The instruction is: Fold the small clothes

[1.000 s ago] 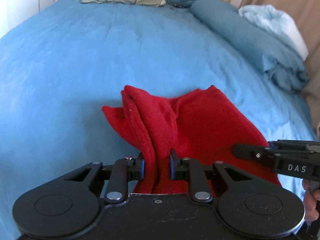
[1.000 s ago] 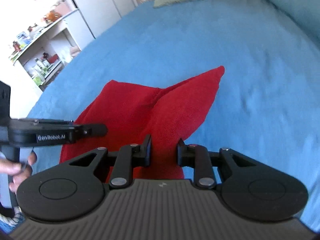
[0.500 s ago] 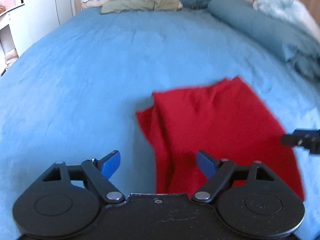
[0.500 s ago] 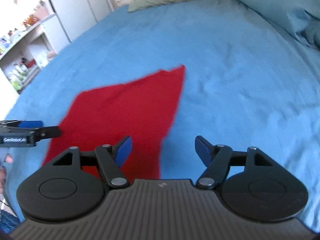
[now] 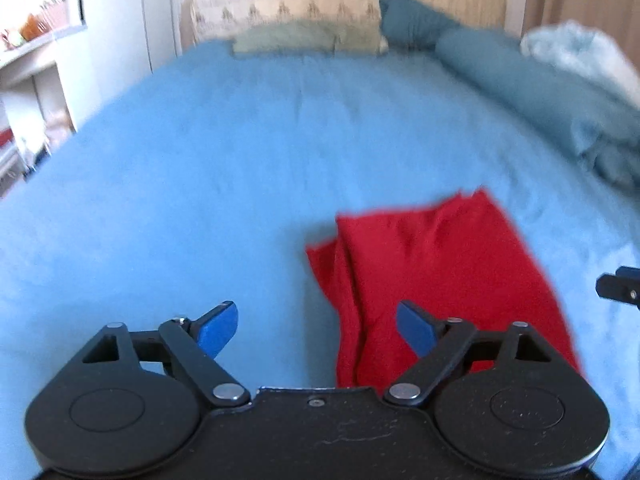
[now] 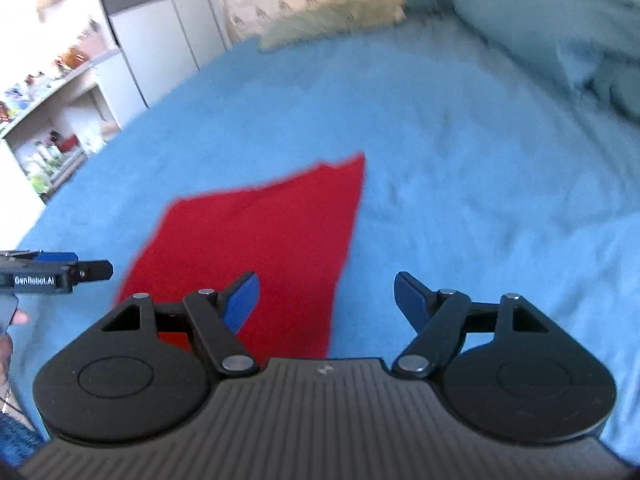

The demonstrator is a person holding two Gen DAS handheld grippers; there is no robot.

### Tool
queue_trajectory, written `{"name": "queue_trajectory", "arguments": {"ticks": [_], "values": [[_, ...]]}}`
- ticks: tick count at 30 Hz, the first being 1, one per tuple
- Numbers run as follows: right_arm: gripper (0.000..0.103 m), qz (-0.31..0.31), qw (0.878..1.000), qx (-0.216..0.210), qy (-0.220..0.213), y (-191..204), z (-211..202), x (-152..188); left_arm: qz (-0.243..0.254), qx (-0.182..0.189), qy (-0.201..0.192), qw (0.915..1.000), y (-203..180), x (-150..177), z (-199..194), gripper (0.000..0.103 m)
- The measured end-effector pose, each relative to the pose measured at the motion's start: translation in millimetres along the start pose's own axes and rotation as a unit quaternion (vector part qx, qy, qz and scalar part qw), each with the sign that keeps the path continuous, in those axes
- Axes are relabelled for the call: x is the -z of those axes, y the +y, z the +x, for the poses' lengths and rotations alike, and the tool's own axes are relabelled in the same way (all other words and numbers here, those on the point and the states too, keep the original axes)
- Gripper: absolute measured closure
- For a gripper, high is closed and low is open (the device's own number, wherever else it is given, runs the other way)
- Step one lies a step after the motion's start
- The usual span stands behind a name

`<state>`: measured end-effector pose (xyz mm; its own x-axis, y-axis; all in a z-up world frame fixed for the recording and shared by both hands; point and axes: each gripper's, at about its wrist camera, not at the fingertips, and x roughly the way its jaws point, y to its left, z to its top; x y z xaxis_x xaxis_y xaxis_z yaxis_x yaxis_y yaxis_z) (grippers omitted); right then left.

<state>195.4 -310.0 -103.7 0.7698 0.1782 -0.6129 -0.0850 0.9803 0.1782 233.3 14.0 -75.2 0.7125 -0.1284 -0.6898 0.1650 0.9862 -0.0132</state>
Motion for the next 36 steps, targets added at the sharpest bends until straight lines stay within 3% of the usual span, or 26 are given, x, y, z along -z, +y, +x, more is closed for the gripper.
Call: {"name": "queue_trajectory", "arguments": {"ticks": [3, 6, 10, 13, 17, 24, 27, 36], "values": [[0.000, -0.025, 0.999, 0.022, -0.038, 21.6, -56.1, -9.2, 0.005, -0.007, -0.043, 0.9990, -1.7, -8.5, -59.1, 0.000], [0.000, -0.031, 0.996, 0.046, -0.073, 45.0, -109.7, -15.3, 0.010, -0.019, -0.070, 0.9973, -6.9, -10.7, -114.4, 0.000], [0.000, -0.027, 0.994, 0.081, -0.074, 71.7, -161.5, -14.3, 0.008, -0.049, -0.089, 0.9948, -15.2, 4.7, -173.5, 0.000], [0.000, -0.027, 0.993, 0.091, -0.066, 88.5, -190.9, -3.0, 0.001, -0.058, -0.081, 0.9950, -20.7, 21.3, -197.9, 0.000], [0.000, -0.038, 0.993, 0.110, -0.035, 105.6, -212.6, 18.0, 0.004, -0.076, -0.057, 0.9955, -28.8, 50.1, -214.6, 0.000], [0.000, -0.028, 0.992, 0.122, 0.004, 112.7, -215.5, 56.0, 0.017, -0.076, -0.034, 0.9963, -37.9, 85.3, -214.9, 0.000], [0.000, -0.026, 0.992, 0.124, 0.020, 112.9, -210.3, 70.1, 0.012, -0.059, -0.029, 0.9978, -39.1, 90.4, -213.7, 0.000], [0.000, -0.020, 0.990, 0.132, 0.033, 114.3, -206.7, 83.3, 0.022, -0.055, -0.040, 0.9975, -45.2, 94.5, -218.2, 0.000]]}}
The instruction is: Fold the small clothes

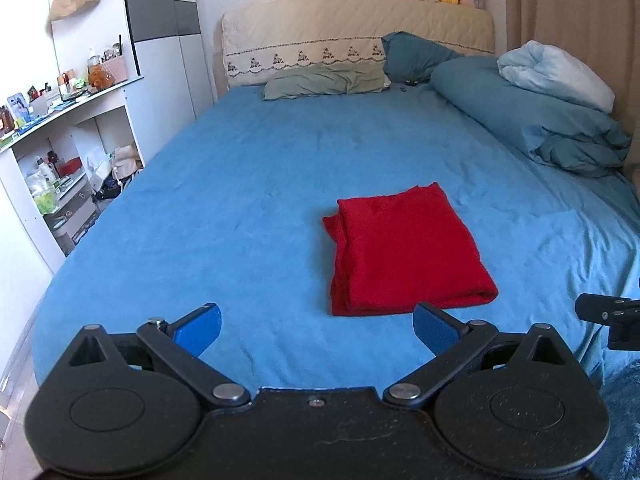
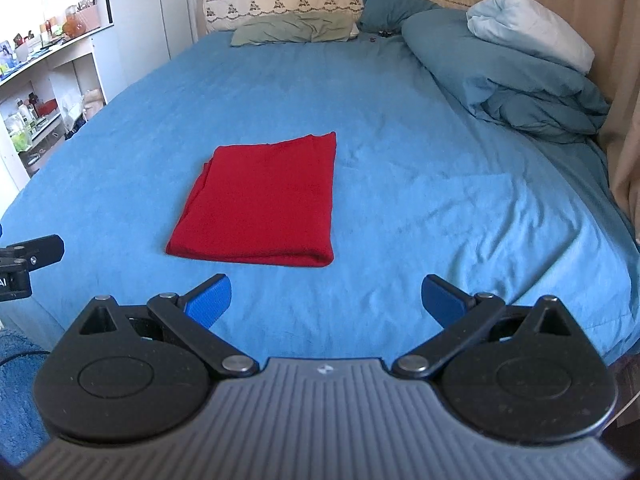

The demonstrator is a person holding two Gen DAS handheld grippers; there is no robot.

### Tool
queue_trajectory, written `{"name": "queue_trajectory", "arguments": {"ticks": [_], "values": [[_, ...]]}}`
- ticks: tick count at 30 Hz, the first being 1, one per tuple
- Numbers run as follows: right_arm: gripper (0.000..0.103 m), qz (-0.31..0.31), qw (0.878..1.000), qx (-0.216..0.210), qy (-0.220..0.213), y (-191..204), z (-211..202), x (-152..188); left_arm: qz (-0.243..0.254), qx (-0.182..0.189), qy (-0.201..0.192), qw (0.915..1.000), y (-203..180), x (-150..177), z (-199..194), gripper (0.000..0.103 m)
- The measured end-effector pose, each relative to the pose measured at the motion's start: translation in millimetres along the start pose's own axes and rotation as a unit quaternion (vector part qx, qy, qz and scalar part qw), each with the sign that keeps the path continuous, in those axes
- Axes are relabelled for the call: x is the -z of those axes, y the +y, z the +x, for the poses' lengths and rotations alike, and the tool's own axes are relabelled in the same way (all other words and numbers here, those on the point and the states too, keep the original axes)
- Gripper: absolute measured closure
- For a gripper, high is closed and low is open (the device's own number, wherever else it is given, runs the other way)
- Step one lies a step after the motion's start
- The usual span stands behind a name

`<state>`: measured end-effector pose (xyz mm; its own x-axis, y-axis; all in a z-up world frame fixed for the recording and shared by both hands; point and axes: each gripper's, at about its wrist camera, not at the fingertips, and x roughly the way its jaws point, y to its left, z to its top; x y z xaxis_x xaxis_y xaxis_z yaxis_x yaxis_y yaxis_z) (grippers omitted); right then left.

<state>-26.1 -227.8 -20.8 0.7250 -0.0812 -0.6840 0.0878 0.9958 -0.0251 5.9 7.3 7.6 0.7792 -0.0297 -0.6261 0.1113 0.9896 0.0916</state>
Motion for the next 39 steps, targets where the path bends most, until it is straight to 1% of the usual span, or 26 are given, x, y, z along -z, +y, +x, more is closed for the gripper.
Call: {"name": "queue_trajectory", "arguments": {"ticks": [14, 24, 39], "values": [[0.000, 0.005, 1.000, 0.000, -0.001, -4.1, 1.2, -1.6, 0.001, 0.004, -0.009, 0.9999, 2.8, 2.5, -4.3, 0.000], [0.000, 0.005, 1.000, 0.000, -0.002, -2.9, 0.9, -1.3, 0.000, -0.003, -0.016, 0.9999, 5.0, 1.6, -8.7, 0.000], [0.000, 0.004, 1.000, 0.000, 0.000, -0.5, 0.4, -0.5, 0.002, -0.006, -0.023, 0.9997, 6.3, 0.9, -12.6, 0.000]]}}
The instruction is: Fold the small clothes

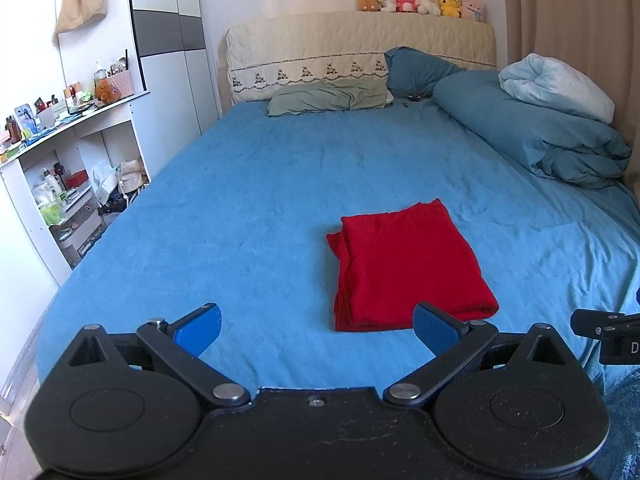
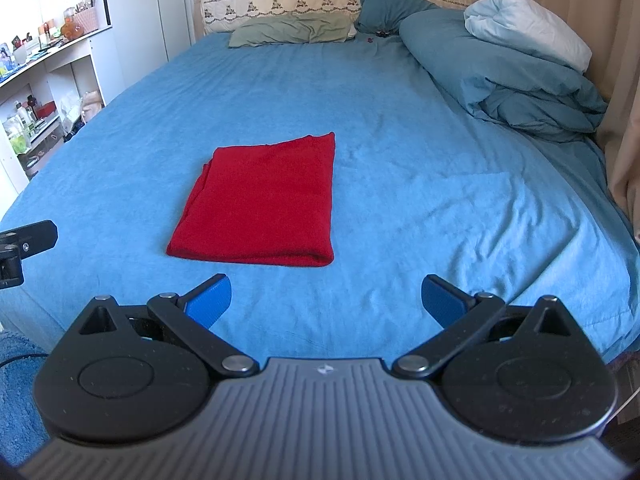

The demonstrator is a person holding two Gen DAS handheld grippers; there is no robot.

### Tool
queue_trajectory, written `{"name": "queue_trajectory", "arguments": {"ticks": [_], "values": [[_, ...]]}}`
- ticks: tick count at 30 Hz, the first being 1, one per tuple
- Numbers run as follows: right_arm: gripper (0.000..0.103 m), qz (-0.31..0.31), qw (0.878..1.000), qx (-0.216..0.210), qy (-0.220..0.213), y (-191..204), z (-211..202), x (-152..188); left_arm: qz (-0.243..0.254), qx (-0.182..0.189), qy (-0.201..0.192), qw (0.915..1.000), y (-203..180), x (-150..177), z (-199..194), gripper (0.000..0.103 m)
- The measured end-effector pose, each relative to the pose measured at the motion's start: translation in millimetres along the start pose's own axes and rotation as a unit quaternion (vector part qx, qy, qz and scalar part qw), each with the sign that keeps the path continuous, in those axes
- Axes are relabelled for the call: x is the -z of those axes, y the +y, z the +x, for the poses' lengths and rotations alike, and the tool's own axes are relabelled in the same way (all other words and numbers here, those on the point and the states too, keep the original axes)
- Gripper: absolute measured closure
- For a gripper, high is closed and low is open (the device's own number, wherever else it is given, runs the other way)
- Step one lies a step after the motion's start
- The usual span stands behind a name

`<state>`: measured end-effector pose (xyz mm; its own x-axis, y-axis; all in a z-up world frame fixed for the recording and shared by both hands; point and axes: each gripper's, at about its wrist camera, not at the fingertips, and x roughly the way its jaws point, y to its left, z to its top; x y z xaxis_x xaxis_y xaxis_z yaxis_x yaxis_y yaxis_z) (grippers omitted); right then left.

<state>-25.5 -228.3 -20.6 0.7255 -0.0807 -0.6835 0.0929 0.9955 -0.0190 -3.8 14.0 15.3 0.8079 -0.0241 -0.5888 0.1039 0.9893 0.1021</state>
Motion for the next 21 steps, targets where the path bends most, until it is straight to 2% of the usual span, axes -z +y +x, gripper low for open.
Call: {"name": "queue_trajectory", "arguments": {"ticks": [21], "values": [[0.000, -0.001, 1.000, -0.001, -0.002, -1.5, -1.0, 0.0, 0.001, 0.002, -0.004, 1.0000, 2.1, -0.1, -1.1, 0.000]]}}
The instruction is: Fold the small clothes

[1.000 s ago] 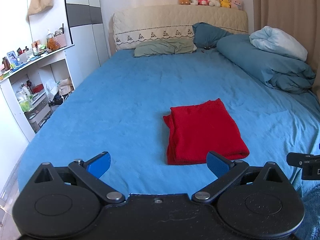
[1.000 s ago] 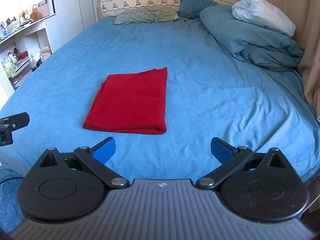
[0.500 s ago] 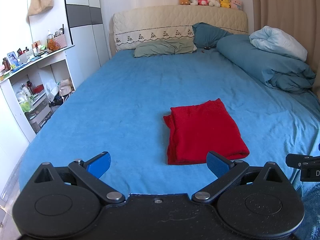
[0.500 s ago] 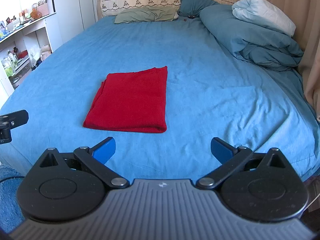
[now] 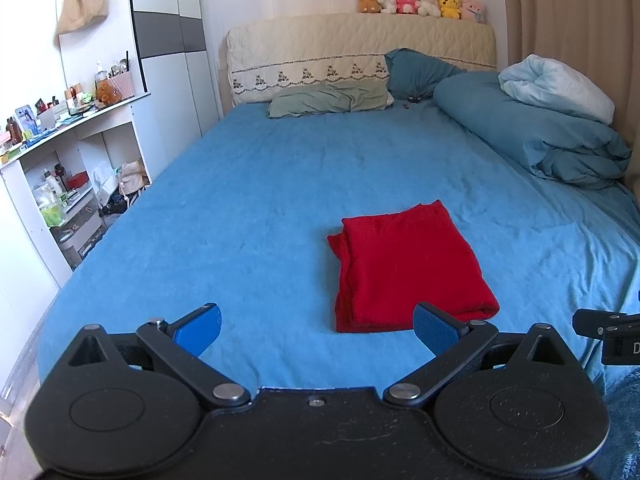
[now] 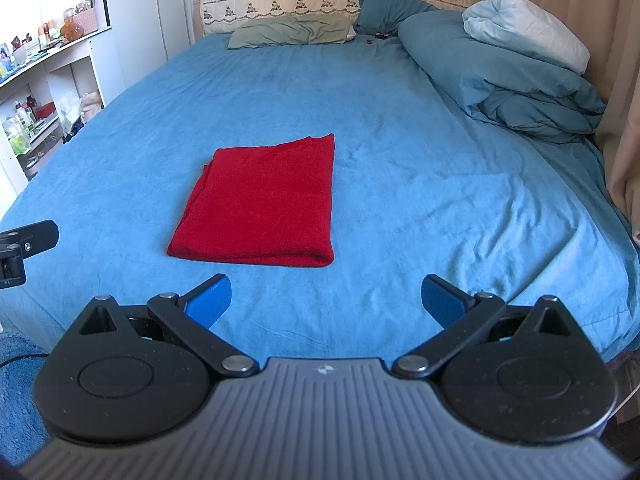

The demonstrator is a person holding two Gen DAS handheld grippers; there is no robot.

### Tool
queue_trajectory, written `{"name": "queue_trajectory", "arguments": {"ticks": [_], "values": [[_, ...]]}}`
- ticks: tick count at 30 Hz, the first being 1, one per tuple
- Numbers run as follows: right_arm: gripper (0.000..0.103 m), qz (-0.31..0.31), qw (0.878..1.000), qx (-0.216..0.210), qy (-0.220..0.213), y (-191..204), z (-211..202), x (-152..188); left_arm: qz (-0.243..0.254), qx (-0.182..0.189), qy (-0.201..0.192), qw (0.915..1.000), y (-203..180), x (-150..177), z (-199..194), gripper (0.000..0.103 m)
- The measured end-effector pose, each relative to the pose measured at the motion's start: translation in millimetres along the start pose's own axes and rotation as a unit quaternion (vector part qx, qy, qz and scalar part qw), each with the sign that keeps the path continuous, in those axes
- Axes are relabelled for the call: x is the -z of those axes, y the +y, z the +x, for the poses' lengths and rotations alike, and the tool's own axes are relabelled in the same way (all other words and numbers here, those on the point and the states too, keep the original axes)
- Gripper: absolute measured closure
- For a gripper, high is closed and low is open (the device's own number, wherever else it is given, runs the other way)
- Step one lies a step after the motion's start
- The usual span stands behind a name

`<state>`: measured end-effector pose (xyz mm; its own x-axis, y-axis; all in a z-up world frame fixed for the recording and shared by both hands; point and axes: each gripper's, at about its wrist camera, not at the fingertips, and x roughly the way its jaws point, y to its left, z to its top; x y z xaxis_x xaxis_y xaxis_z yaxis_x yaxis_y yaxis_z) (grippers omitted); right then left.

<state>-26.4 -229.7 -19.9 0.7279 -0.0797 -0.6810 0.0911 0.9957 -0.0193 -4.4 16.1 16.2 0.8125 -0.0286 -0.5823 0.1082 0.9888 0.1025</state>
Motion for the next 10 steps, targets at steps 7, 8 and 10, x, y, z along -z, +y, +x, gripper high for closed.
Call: {"name": "queue_trajectory", "arguments": {"ticks": [7, 8, 10], "values": [[0.000, 0.001, 1.000, 0.001, -0.001, 1.5, -1.0, -0.2, 0.009, -0.002, -0.006, 0.9999, -1.4, 2.6, -0.5, 0.000], [0.000, 0.001, 1.000, 0.001, -0.001, 1.5, -1.1, -0.1, 0.009, -0.001, -0.006, 0.9999, -1.4, 2.4, -0.3, 0.000], [0.000, 0.002, 1.000, 0.000, -0.002, 1.9, -1.2, -0.2, 0.006, -0.001, -0.007, 1.0000, -1.5, 1.8, -0.2, 0.000]]}}
